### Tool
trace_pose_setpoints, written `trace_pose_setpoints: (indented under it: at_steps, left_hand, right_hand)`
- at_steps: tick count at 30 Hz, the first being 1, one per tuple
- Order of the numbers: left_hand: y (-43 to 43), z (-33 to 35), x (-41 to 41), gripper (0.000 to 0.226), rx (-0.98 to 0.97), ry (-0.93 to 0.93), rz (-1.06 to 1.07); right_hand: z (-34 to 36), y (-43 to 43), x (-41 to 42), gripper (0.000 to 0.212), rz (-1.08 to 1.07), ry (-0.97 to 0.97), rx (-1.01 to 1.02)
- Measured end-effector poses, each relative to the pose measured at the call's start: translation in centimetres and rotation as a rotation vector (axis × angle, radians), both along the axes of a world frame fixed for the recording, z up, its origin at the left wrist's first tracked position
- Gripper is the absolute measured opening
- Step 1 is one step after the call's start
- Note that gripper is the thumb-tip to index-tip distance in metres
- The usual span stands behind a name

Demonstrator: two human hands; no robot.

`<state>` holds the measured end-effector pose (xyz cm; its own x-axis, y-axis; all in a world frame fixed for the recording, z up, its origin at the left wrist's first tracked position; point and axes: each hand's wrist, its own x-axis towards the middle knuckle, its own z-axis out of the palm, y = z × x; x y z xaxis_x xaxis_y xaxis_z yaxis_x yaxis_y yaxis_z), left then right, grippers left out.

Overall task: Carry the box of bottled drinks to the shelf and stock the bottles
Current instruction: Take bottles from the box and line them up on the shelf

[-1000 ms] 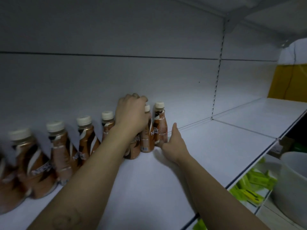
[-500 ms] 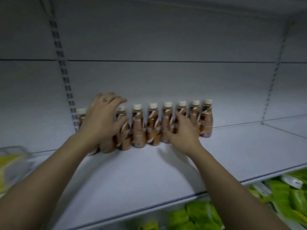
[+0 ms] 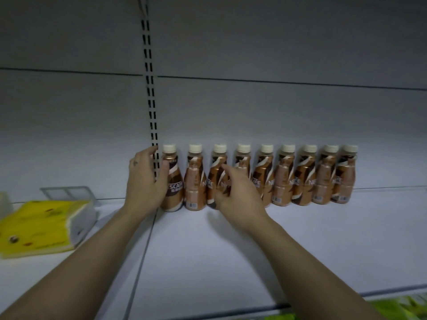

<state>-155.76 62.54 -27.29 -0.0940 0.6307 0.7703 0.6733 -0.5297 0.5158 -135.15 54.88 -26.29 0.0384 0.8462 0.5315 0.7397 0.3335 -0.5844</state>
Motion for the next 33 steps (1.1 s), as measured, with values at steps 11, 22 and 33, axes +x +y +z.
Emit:
trace_pose_setpoints:
  at_steps: [11, 22, 33]
  left_hand:
    - [0.5, -1.6, 1.4, 0.072, -0.087, -0.077, -0.078]
    - [1.7, -2.1, 0.6, 0.073, -0.144, -0.073, -0.066]
    - [0.7, -1.6, 0.9, 0.074, -0.233, -0.090, -0.069]
  right_hand:
    - [-2.6, 2.0, -2.1, 0.041, -0.037, -0.014, 0.060]
    - [-4.2, 2.0, -0.2, 0.053, 0.027, -0.060, -0.004]
    - [-4.2, 2.2, -0.9, 0.063, 0.157, -0.017, -0.057]
